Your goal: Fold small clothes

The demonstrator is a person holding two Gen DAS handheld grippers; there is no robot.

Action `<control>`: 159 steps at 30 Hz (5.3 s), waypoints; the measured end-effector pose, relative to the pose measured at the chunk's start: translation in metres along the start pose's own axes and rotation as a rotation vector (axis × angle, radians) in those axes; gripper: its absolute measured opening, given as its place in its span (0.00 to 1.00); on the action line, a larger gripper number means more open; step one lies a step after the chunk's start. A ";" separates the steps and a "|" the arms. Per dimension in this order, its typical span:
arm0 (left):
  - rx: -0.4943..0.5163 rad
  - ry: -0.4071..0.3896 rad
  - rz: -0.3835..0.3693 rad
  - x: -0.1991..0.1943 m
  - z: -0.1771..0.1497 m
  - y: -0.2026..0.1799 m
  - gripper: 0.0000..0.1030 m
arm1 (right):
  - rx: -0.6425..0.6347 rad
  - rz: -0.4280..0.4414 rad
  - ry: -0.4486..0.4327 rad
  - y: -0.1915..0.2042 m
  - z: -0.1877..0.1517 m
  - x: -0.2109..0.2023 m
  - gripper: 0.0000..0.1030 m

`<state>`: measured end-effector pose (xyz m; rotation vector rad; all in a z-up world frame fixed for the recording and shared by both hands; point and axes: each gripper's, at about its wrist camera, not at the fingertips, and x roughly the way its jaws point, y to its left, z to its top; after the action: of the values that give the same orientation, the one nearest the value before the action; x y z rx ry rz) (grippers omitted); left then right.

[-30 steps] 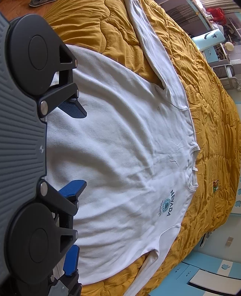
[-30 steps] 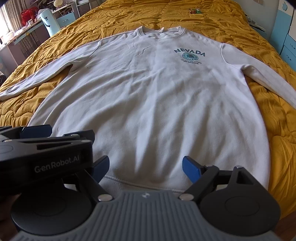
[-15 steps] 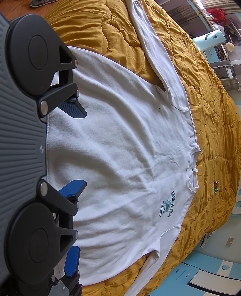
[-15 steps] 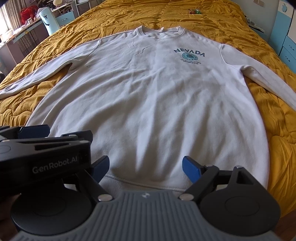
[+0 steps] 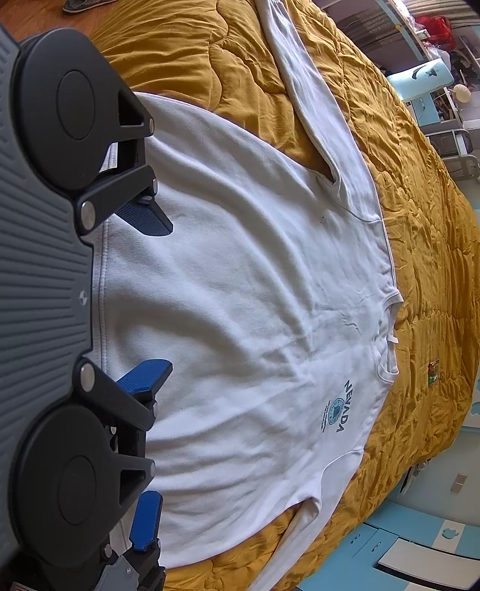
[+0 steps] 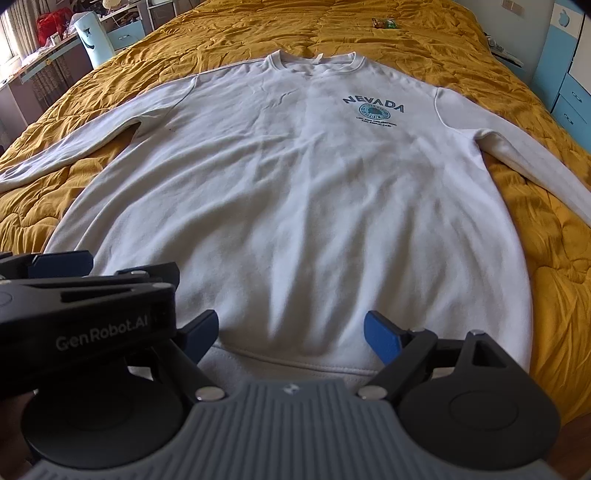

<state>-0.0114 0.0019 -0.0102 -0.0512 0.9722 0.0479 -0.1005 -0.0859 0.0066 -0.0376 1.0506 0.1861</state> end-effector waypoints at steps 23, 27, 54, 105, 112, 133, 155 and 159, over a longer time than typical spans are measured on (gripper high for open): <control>0.005 -0.003 -0.006 -0.003 -0.002 0.000 0.86 | -0.008 0.004 0.000 0.003 -0.002 -0.001 0.79; 0.005 0.001 -0.010 -0.002 -0.002 0.002 0.87 | -0.008 0.005 0.002 0.004 -0.003 -0.001 0.79; -0.131 -0.319 -0.015 -0.028 0.031 0.071 0.63 | -0.040 0.068 -0.070 0.024 0.030 0.000 0.79; -0.789 -0.687 -0.043 0.007 0.107 0.378 0.06 | 0.121 -0.088 -0.116 -0.053 0.064 0.045 0.79; -0.661 -0.776 -0.197 -0.013 0.198 0.278 0.06 | 0.253 -0.101 -0.149 -0.105 0.052 0.037 0.79; -0.014 -0.505 -0.403 0.108 0.190 -0.111 0.06 | 0.534 -0.062 -0.250 -0.238 0.004 0.025 0.79; 0.311 -0.400 -0.350 0.120 0.143 -0.173 0.50 | 0.570 -0.031 -0.288 -0.243 -0.004 0.019 0.79; 0.337 -0.365 -0.338 0.112 0.141 -0.169 0.50 | 0.569 -0.033 -0.282 -0.240 -0.001 0.017 0.79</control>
<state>0.1783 -0.1554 -0.0197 0.1016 0.5868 -0.4053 -0.0522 -0.3198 -0.0227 0.4733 0.7900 -0.1395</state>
